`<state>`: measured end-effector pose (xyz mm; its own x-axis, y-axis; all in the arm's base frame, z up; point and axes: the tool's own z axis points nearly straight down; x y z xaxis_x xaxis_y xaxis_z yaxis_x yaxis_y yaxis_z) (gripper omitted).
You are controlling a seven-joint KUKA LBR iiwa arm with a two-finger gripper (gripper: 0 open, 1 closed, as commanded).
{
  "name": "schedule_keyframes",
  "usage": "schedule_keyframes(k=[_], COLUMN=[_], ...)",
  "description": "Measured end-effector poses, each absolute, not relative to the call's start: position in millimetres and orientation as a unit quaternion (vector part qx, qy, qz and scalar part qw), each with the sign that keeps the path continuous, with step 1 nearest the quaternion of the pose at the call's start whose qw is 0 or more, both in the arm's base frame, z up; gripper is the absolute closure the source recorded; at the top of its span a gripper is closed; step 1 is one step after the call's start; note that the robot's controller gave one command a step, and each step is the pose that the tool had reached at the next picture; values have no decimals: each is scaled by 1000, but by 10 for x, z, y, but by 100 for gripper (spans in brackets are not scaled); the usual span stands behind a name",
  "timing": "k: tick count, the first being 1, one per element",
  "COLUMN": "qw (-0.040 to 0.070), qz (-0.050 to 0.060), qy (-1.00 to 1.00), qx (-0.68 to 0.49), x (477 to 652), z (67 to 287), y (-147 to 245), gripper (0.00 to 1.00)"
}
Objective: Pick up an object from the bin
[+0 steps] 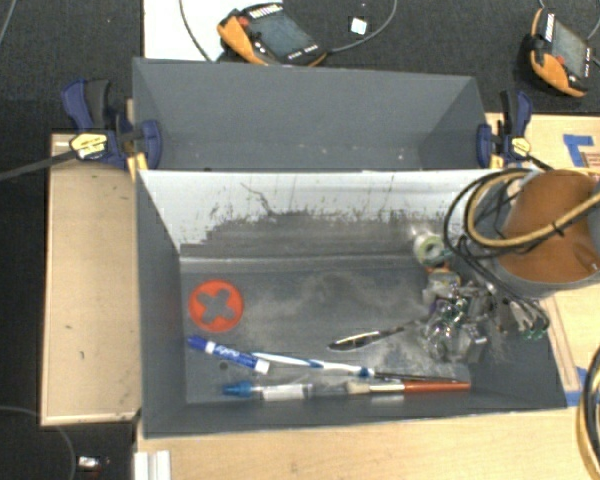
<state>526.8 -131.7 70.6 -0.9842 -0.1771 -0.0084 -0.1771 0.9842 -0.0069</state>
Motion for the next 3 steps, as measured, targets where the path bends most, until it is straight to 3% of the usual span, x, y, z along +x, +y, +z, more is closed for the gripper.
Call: schedule_keyframes(k=[1,2,3], qw=[6,7,7], qz=[2,-2,-2], qy=[1000,998,998], qx=[-17,-62,-63], x=[4973,5120,5119], z=[702,705,706], y=[-1348,-1380,-1380], gripper=[0,100,100])
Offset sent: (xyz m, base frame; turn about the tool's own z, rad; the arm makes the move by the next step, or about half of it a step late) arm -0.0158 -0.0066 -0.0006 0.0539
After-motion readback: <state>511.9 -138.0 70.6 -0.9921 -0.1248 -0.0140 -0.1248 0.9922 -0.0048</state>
